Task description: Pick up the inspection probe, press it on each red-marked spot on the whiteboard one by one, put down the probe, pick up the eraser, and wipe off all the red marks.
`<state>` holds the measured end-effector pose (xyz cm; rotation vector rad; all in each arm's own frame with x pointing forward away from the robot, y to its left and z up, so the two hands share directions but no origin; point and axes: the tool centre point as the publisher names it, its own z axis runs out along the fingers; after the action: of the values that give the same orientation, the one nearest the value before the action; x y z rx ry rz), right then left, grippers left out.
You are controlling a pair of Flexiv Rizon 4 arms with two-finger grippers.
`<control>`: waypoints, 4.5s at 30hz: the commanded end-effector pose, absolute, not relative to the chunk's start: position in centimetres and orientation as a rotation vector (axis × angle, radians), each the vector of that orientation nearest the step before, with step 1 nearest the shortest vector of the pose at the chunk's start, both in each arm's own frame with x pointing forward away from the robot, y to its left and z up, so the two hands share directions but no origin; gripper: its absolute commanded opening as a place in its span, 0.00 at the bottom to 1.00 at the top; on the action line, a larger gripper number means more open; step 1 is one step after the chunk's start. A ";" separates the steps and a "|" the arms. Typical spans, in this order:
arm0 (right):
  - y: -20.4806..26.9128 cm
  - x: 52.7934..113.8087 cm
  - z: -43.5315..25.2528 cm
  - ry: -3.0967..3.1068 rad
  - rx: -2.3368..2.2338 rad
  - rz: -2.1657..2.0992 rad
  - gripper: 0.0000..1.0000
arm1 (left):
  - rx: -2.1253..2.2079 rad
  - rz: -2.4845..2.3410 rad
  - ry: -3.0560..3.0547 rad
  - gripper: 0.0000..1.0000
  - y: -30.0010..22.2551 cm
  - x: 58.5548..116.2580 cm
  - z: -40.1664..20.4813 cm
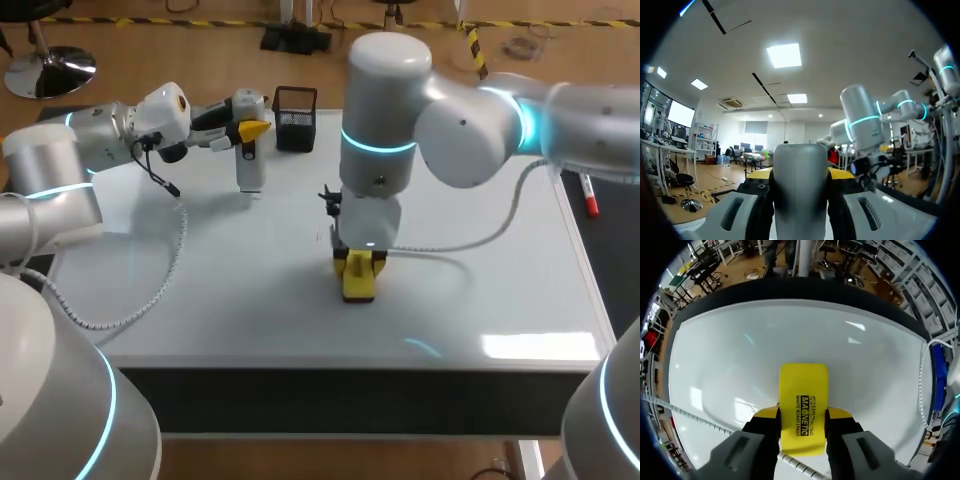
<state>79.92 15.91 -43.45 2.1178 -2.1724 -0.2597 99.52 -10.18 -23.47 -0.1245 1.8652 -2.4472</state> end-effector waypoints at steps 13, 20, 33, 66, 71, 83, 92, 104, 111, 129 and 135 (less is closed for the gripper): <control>10.5 79.1 -46.6 -2.215 2.012 -0.244 0.00 | -0.123 -2.448 1.863 0.00 -10.2 99.6 -23.4; 9.4 79.7 -46.2 -2.230 1.990 -0.215 0.00 | -0.123 -2.448 1.863 0.00 -10.2 99.6 -23.4; 10.0 82.3 -39.4 -2.249 2.122 -0.226 0.00 | -0.123 -2.448 1.863 0.00 -10.2 99.6 -23.4; 5.5 102.0 -37.5 -2.201 2.319 -0.107 0.00 | -0.123 -2.448 1.863 0.00 -10.2 99.6 -23.4; 5.4 105.5 -37.5 -2.145 2.325 -0.096 0.00 | -0.123 -2.448 1.863 0.00 -10.2 99.6 -23.4; 7.8 110.8 -39.2 -2.133 2.318 -0.156 0.00 | -0.123 -2.448 1.863 0.00 -10.2 99.6 -23.4; 8.9 112.8 -40.3 -2.163 2.305 -0.188 0.00 | -0.123 -2.448 1.863 0.00 -10.2 99.6 -23.4; 11.2 113.7 -41.0 -2.165 2.284 -0.229 0.00 | -0.123 -2.448 1.863 0.00 -10.2 99.6 -23.4; 11.6 113.7 -41.4 -2.178 2.250 -0.233 0.00 | -0.123 -2.448 1.863 0.00 -10.2 99.6 -23.4; 11.3 113.6 -41.6 -2.214 2.219 -0.142 0.00 | -0.123 -2.448 1.863 0.00 -10.2 99.6 -23.4; 11.0 113.4 -41.8 -2.218 2.214 -0.138 0.00 | -0.123 -2.448 1.863 0.00 -10.2 99.6 -23.4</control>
<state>113.67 11.30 -41.95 2.2080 -2.2180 -0.1450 99.52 -10.18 -23.47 -0.1243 1.8652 -2.4472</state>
